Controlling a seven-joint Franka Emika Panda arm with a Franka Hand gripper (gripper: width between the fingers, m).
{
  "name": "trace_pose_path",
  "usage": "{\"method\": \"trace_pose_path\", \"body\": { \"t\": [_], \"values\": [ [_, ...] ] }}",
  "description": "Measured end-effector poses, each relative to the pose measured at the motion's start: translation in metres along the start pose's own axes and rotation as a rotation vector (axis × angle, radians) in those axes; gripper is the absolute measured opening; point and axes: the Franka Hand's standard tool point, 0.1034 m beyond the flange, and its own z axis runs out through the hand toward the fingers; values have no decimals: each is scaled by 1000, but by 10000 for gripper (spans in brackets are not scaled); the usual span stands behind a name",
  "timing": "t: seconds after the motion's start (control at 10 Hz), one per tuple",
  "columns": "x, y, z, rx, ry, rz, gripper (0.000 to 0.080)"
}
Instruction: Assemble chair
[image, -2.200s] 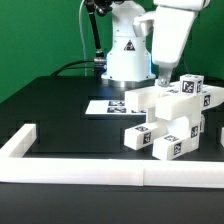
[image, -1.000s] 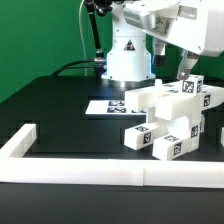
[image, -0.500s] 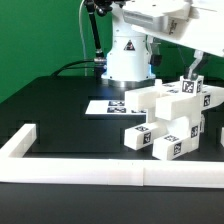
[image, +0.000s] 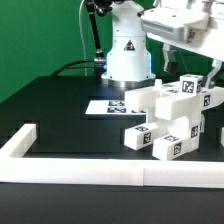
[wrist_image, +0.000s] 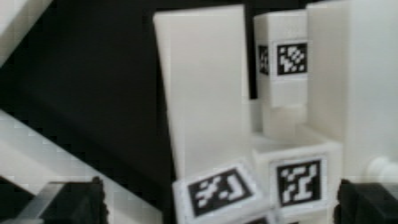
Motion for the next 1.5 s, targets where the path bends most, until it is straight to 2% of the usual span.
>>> {"method": "trace_pose_path", "body": {
  "t": [0.2,0.3,0.4,0.5,0.6,1.2,1.5],
  "values": [
    [4,2,0,-2,2,-4,649],
    [2,1,1,0,3,-1,525],
    [0,-1,2,2,4,4,525],
    [-1,-1,2,2,4,8,375],
    [-2,-2,2,2,3,13,288],
    [-6,-4,3,3,4,72,288],
    [-7,-5,3,3,5,246,289]
  ]
}}
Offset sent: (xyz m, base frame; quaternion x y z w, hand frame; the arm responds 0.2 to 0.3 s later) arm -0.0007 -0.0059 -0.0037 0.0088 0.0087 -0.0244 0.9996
